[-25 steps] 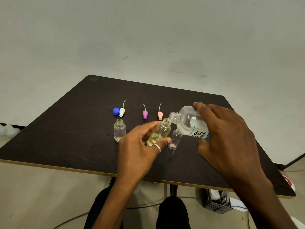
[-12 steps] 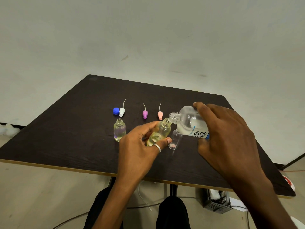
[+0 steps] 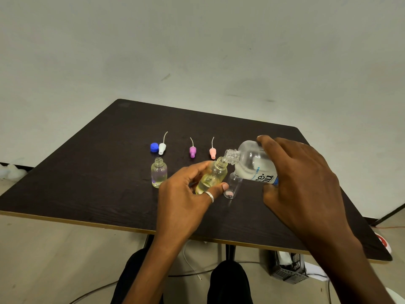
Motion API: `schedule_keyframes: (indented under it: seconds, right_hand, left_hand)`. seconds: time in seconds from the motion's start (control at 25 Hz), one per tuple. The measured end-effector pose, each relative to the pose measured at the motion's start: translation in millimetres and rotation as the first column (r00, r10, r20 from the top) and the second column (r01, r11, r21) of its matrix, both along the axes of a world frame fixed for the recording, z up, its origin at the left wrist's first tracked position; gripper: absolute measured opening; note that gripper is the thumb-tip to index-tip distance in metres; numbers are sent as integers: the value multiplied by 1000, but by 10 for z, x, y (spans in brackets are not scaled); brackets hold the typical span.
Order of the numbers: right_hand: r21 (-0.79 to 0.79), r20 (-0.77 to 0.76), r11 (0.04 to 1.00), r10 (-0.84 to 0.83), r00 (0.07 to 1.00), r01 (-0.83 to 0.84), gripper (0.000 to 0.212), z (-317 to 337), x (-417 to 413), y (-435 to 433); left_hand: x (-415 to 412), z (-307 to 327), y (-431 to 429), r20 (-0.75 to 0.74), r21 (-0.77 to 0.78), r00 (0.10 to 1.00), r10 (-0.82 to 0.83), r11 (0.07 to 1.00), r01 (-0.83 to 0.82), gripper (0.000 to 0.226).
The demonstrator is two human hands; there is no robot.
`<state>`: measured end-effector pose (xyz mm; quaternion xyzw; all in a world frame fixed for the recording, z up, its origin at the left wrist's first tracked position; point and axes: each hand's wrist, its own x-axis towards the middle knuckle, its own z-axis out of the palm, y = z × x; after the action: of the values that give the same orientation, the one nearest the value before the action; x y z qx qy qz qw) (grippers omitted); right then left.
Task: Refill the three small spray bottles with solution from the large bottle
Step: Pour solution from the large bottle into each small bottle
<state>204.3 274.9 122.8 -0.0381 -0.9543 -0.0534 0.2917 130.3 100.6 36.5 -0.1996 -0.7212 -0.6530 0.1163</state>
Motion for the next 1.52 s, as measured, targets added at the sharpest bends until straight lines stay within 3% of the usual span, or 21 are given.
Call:
schedule_keyframes:
  seconds: [1.52]
  right_hand:
    - [-17, 16, 1000, 16, 1000, -16, 82, -10, -4, 0]
  left_hand:
    - [13, -24, 7, -14, -12, 1000, 15, 1000, -16, 47]
